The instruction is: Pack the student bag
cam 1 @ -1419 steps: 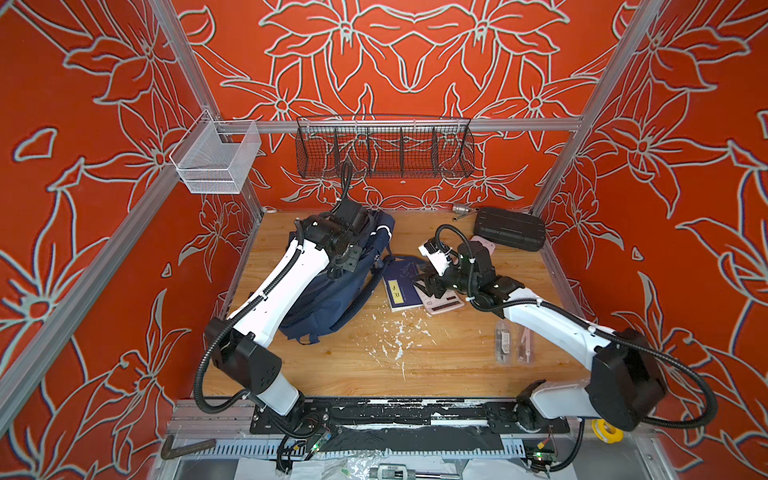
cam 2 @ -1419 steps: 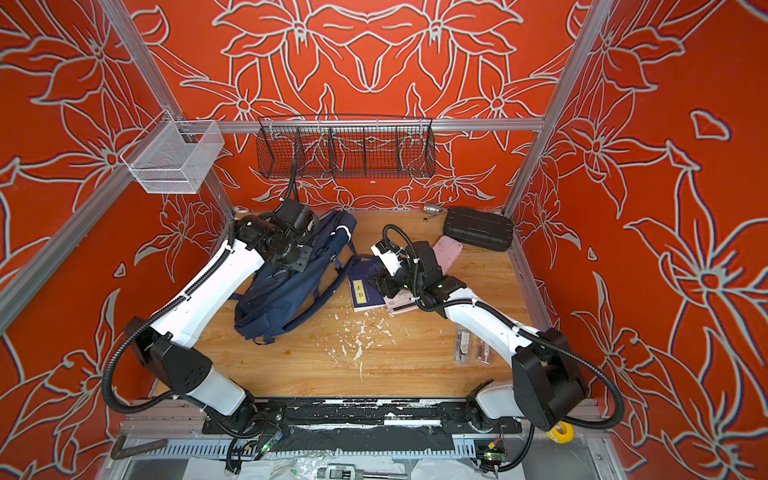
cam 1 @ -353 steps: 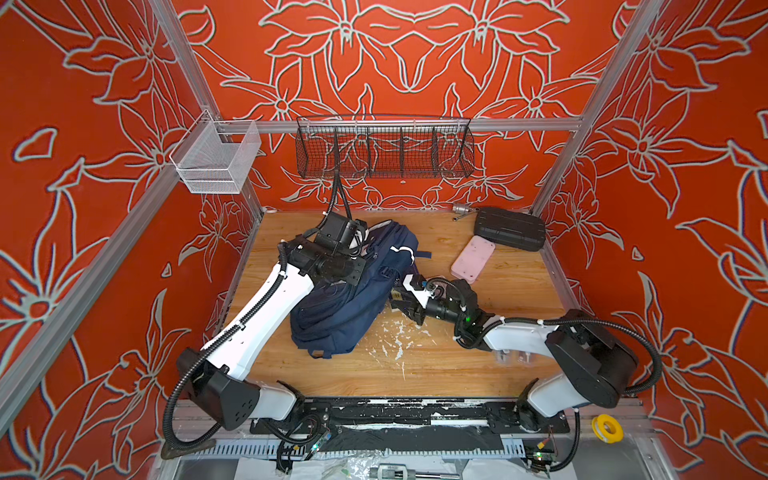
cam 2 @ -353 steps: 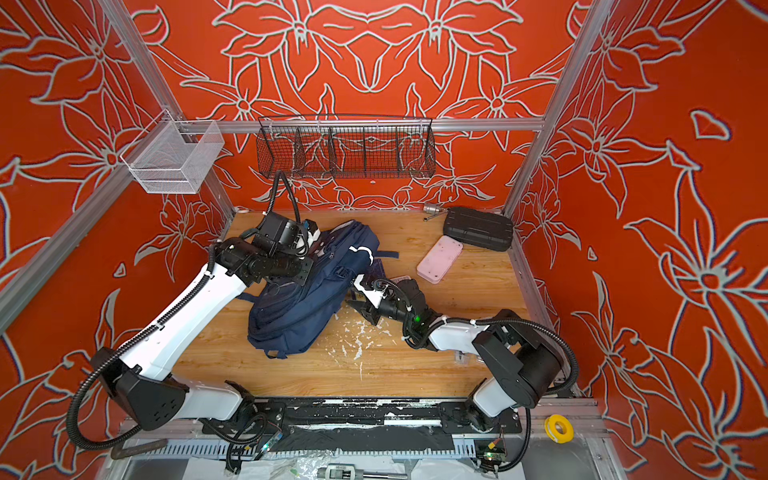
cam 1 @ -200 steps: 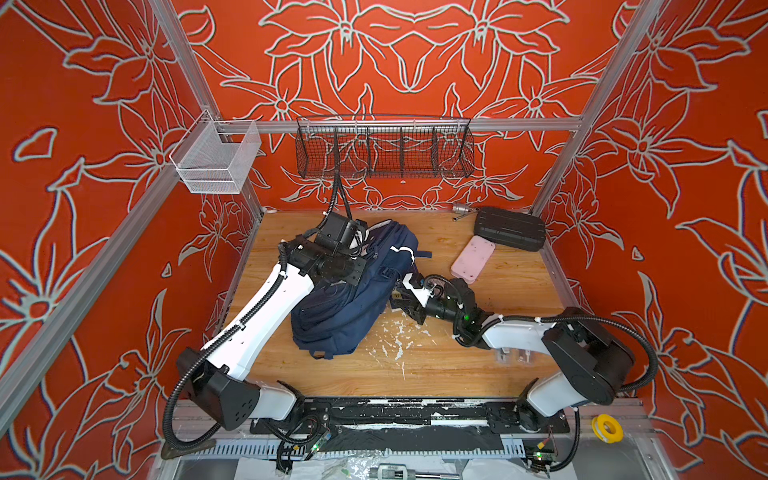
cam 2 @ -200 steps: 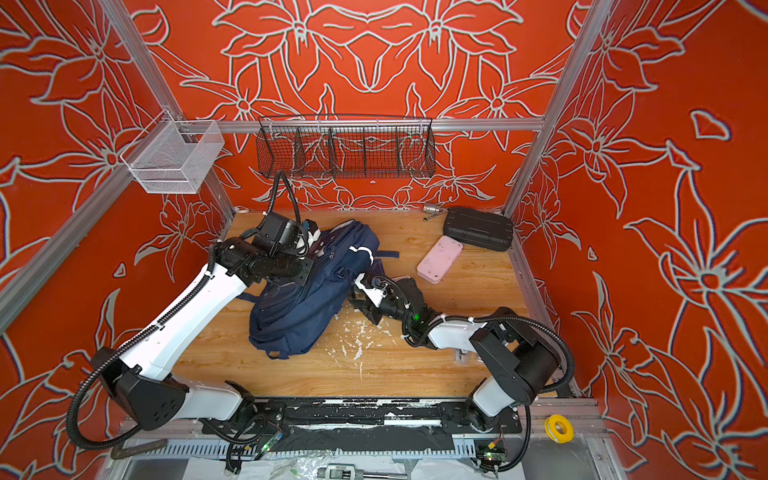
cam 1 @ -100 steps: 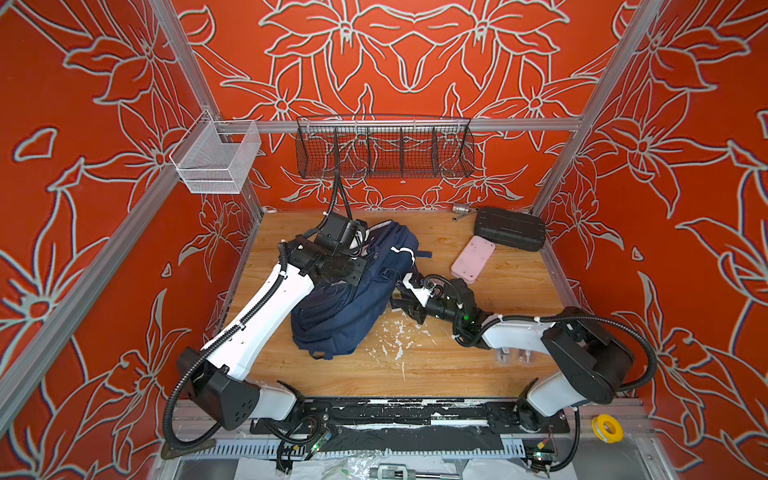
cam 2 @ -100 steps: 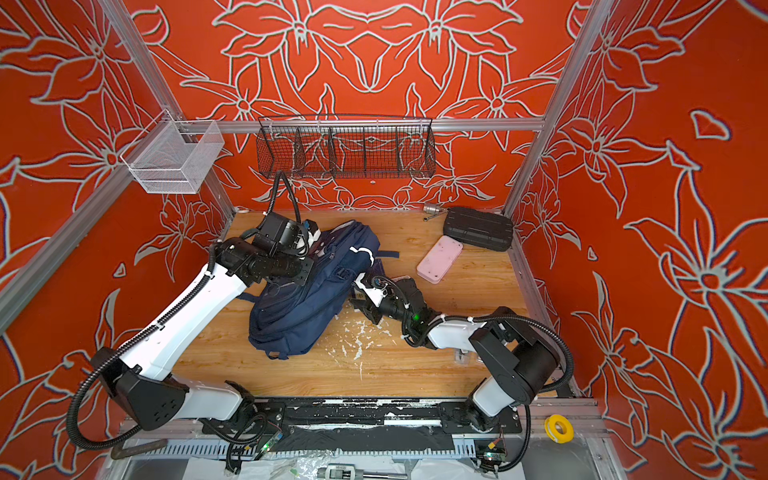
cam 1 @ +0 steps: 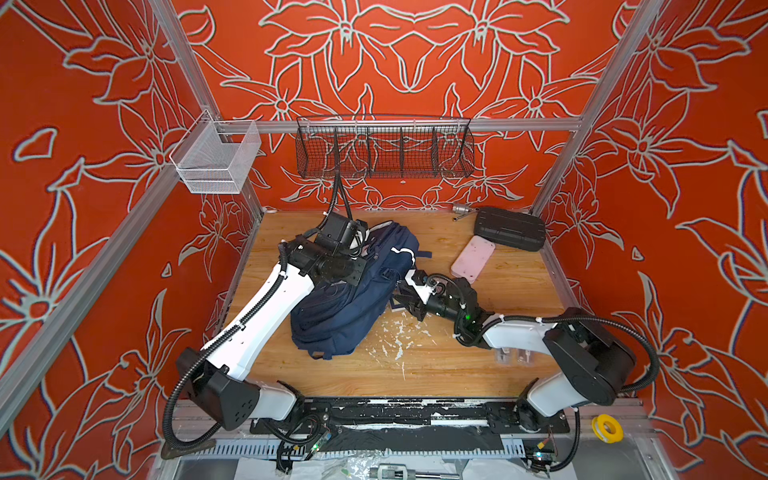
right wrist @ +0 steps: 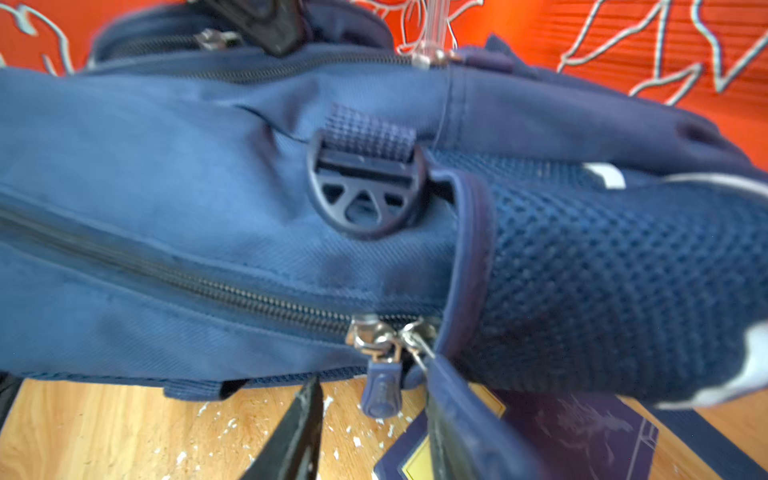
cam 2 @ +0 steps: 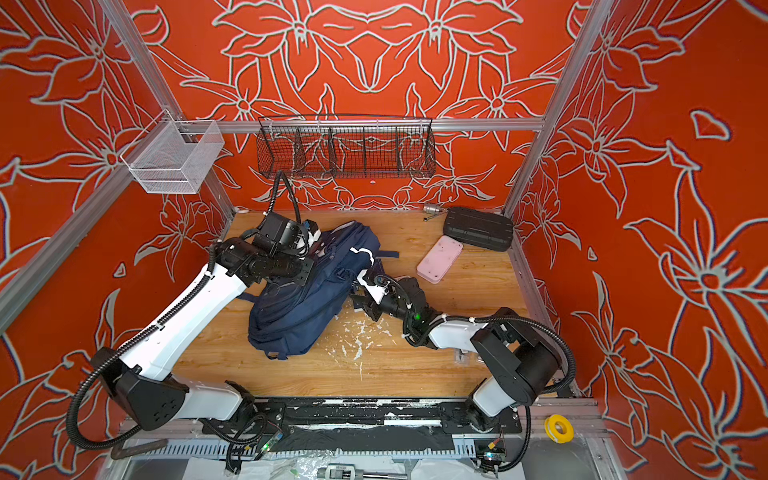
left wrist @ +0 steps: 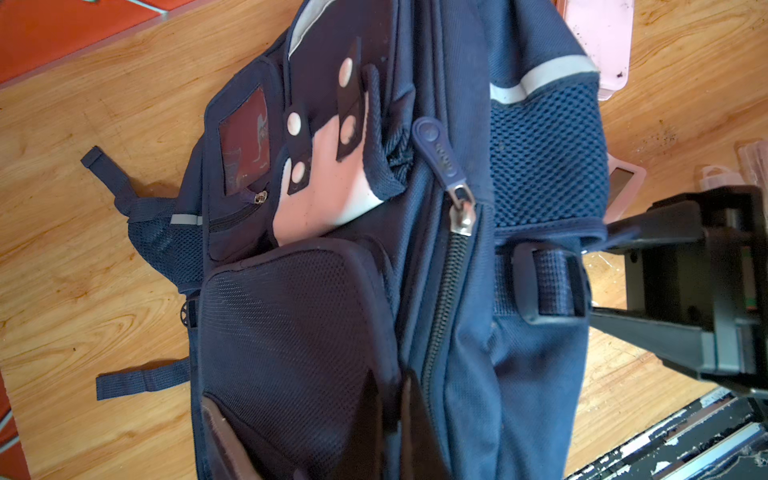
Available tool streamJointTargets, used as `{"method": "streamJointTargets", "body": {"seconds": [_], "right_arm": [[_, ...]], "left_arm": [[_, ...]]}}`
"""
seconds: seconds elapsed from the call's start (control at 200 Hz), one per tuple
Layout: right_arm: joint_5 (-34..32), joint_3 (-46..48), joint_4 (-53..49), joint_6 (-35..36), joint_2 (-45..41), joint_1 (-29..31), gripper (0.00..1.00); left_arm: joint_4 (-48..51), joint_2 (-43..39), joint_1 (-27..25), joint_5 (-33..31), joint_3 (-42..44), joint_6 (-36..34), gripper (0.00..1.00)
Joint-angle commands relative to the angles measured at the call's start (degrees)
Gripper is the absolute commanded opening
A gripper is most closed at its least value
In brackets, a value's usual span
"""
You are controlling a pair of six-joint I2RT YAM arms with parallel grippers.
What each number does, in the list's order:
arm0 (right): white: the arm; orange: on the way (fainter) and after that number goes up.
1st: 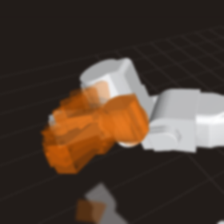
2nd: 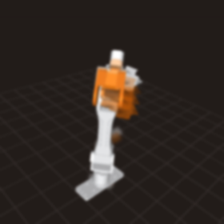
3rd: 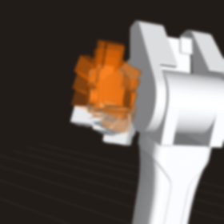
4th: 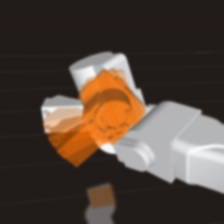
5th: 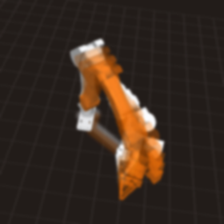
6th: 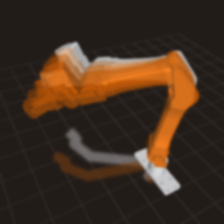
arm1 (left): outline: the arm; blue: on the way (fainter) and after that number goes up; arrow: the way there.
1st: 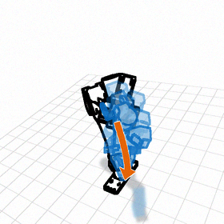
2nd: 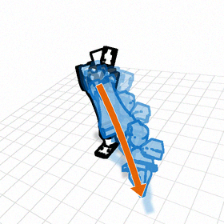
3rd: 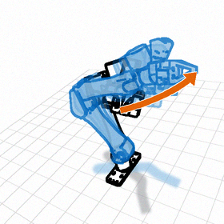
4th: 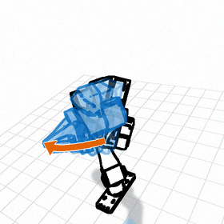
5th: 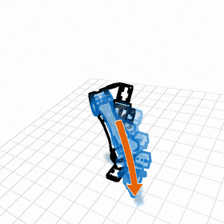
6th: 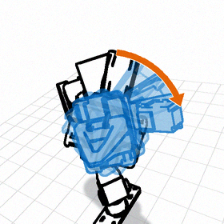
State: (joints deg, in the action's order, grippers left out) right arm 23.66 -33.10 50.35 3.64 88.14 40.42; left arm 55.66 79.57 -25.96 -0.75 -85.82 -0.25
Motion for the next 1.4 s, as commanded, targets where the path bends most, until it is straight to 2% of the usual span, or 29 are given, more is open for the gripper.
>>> {"method": "streamJointTargets", "body": {"seconds": [0.0,0.19,0.33,0.656,0.931,1.051,1.191,1.341,1.391], "right_arm": [[3.5,-1.5,4.2,-1.0,-0.1,-0.3,0.37],[2.5,-1.3,6.3,-2.6,0.6,-0.3,0.24],[4.4,-1.3,6.7,-3.9,0.8,-0.2,0.16],[9.0,-0.4,10.3,-8.3,2.9,0.0,0.06],[9.9,-0.2,11.3,-8.8,3.1,2.7,0.05],[9.5,-1.5,7.6,-7.0,2.0,4.8,0.05],[9.3,-0.7,9.2,-8.3,1.4,5.9,0.05],[8.4,-1.5,6.2,-9.1,0.9,6.5,0.11],[5.7,-1.2,6.0,-8.7,0.5,6.5,0.22]], "left_arm": [[-4.8,-1.4,-0.7,0.6,-2.6,-1.2,0.0],[-4.9,-1.7,-0.7,0.4,-2.0,-1.0,0.0],[-5.4,-1.6,-0.7,0.0,-1.8,-0.7,0.0],[-5.5,0.5,-0.7,-2.2,-5.1,2.8,0.0],[-9.3,1.7,-0.7,-3.4,-6.0,10.2,0.0],[-10.0,2.5,-0.7,-5.0,-5.7,11.5,0.0],[-10.6,3.1,-0.8,-6.7,-5.2,12.1,0.0],[-11.0,3.8,-0.7,-7.8,-5.7,13.0,0.0],[-10.7,3.8,-0.7,-7.9,-6.1,13.5,0.0]]}}
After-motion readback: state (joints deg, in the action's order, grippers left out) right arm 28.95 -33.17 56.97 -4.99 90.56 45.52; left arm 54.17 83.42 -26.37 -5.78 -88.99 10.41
